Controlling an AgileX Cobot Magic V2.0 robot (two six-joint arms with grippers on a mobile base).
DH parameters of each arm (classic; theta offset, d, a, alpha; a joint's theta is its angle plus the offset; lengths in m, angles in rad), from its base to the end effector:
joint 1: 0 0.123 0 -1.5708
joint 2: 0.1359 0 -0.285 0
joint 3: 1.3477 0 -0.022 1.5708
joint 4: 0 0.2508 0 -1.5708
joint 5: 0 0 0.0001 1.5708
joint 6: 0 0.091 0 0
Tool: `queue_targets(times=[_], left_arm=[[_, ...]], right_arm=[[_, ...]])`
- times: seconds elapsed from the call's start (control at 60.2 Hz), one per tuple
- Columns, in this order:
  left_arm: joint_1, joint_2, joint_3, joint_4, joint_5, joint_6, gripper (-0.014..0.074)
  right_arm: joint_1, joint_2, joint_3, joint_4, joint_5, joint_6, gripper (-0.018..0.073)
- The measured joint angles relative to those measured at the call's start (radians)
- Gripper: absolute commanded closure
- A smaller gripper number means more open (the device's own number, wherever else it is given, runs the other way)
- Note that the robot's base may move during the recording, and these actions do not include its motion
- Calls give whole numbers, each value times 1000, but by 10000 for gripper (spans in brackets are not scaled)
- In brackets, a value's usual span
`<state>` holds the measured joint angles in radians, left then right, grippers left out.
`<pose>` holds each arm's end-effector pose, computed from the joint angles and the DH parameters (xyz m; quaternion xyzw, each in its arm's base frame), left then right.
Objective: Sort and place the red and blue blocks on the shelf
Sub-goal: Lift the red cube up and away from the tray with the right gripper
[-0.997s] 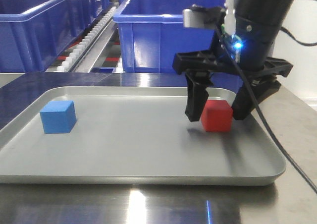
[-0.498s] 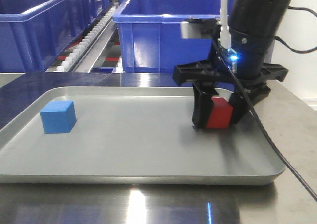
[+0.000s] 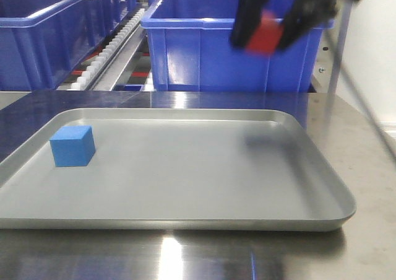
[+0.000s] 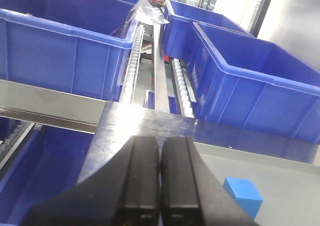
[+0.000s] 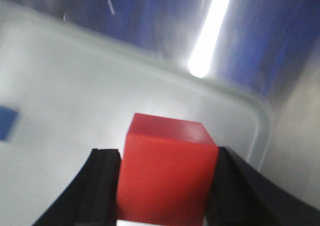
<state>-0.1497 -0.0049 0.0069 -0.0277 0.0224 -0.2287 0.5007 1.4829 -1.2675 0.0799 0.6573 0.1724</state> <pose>0.0556 -0.0085 0.2091 -0.0363 0.6836 -0.1472 0.7139 0.2869 0.1621 0.3332 -0.1313 0.9140 0.1590 0.3494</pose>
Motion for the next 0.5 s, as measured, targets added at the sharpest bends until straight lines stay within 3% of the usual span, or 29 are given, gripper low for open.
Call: queue_targets(times=[0.249, 0.498], left_arm=[[0, 0, 0, 0, 0, 0, 460], [0, 0, 0, 0, 0, 0, 460]], right_arm=[[-119, -364, 256, -6, -166, 0, 497], [-276, -717, 554, -14, -176, 1, 497]])
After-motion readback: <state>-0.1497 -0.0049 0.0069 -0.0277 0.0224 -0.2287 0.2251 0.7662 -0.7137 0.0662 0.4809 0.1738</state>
